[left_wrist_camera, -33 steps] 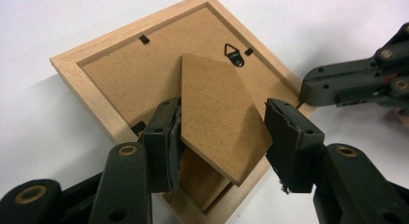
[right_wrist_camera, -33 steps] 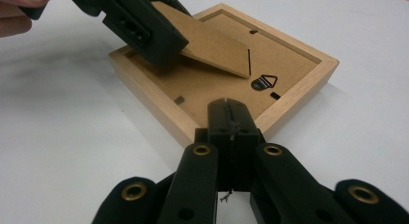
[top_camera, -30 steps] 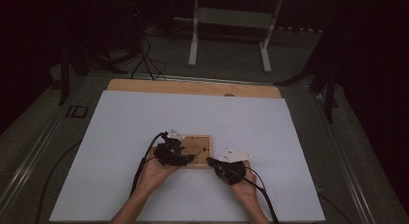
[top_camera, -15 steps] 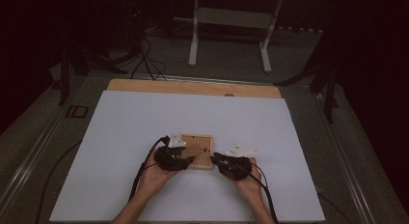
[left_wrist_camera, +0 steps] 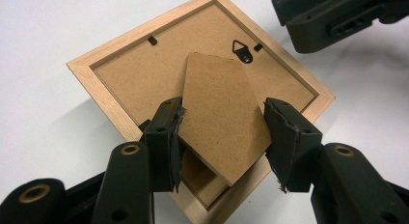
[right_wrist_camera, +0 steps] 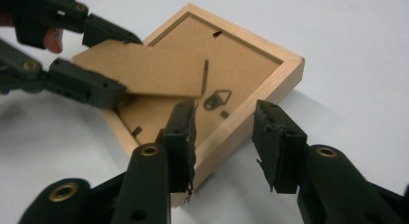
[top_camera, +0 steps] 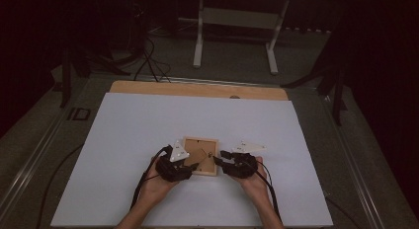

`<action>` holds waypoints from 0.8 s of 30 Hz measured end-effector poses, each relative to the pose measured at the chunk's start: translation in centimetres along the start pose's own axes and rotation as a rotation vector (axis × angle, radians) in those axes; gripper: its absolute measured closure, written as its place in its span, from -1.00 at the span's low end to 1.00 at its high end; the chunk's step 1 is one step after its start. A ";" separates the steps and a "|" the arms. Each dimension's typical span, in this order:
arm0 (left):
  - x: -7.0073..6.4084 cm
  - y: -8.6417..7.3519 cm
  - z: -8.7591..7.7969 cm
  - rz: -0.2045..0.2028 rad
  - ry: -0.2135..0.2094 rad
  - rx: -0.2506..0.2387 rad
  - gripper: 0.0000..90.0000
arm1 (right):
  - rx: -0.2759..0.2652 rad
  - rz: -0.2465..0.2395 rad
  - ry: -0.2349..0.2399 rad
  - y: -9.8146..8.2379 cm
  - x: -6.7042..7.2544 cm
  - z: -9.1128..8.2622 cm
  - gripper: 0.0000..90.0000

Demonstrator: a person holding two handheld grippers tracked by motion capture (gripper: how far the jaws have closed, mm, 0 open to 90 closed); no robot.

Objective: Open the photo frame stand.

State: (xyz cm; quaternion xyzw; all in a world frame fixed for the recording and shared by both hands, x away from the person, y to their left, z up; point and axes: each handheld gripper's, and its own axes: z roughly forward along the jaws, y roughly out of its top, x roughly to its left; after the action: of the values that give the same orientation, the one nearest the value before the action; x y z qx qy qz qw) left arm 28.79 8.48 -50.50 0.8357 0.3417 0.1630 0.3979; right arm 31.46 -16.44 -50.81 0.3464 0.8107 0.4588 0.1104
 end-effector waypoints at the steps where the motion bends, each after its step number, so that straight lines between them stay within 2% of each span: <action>1: 0.0 -0.1 0.0 0.008 0.003 -0.002 0.14 | 0.000 0.000 0.000 0.0 0.0 0.0 0.30; 2: -0.1 -0.1 -0.1 0.010 0.004 -0.006 0.14 | 0.003 0.021 0.005 0.0 -0.3 0.1 0.25; 5: -0.2 -0.2 -0.1 0.023 0.011 -0.011 0.14 | 0.007 0.033 0.008 0.0 -0.5 0.2 0.20; 17: -0.7 -0.5 -0.5 0.066 0.022 -0.038 0.14 | 0.031 0.043 0.023 1.1 -0.8 0.8 0.00; 24: -1.3 -0.6 -1.1 0.116 0.032 -0.070 0.14 | 0.043 0.125 0.065 1.4 -1.9 1.5 -0.14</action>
State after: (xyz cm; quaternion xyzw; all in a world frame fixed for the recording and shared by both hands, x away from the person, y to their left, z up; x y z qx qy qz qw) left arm 27.05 8.45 -50.28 0.8368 0.2932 0.2112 0.4114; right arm 34.21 -16.26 -50.77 0.3839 0.8002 0.4583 0.0478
